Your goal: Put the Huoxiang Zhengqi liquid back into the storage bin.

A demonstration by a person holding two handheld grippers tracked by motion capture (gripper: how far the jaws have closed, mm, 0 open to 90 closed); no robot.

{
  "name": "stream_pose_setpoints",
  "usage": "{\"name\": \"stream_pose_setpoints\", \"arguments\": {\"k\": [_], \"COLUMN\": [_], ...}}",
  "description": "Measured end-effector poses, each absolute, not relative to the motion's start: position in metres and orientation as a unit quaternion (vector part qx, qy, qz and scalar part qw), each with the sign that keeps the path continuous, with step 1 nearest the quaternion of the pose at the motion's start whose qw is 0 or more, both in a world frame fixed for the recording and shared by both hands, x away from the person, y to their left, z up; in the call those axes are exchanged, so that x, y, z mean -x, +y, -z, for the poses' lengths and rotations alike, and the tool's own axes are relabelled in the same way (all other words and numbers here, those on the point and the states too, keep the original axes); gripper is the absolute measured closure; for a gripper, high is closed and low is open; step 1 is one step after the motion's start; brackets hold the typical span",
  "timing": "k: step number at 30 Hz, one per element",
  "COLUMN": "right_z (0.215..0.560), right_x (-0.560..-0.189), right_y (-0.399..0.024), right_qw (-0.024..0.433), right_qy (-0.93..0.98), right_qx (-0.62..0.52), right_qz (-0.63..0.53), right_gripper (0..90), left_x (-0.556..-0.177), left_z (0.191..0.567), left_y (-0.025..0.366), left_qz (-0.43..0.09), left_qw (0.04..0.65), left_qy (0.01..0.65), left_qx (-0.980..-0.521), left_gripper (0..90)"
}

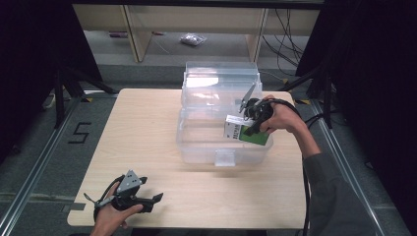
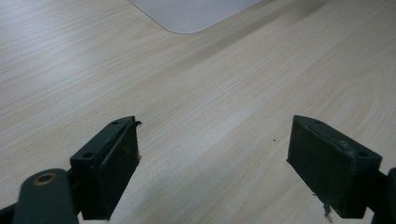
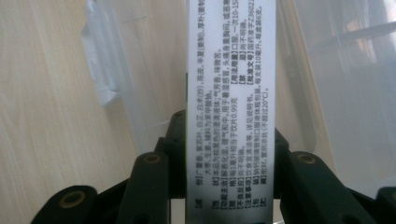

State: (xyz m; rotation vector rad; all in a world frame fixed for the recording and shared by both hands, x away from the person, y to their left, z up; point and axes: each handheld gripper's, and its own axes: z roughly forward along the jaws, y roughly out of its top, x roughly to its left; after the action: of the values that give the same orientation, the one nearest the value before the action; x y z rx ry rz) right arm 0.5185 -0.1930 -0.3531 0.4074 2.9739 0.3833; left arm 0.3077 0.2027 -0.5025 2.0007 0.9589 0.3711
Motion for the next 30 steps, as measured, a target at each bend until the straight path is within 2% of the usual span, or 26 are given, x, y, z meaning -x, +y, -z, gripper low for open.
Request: {"name": "stream_pose_setpoints", "arguments": {"k": [10,13,19,30], "right_z": [0.371,0.377,0.388,0.396], "right_x": [-0.524,-0.528,-0.53,-0.528], "right_y": [-0.199,-0.2,-0.204,-0.201], "right_qw": [0.044,0.039,0.034,0.025], "right_qy": [0.978,0.982,0.983,0.983], "right_qx": [-0.159,-0.126,-0.136,-0.151], "right_qz": [-0.124,-0.133,-0.122,-0.103], "right_gripper": [64.7,64.7,64.6,64.4], "left_x": [-0.308,-0.308,-0.308,-0.307], "left_z": [0.502,0.503,0.503,0.503], "left_y": [0.204,0.203,0.203,0.202], "left_qz": [-0.15,-0.149,-0.15,-0.15], "left_qw": [0.425,0.431,0.434,0.436], "left_qy": [0.379,0.384,0.385,0.386], "left_qx": [-0.808,-0.803,-0.801,-0.799], "left_gripper": [15.8,15.8,15.8,15.8]}}
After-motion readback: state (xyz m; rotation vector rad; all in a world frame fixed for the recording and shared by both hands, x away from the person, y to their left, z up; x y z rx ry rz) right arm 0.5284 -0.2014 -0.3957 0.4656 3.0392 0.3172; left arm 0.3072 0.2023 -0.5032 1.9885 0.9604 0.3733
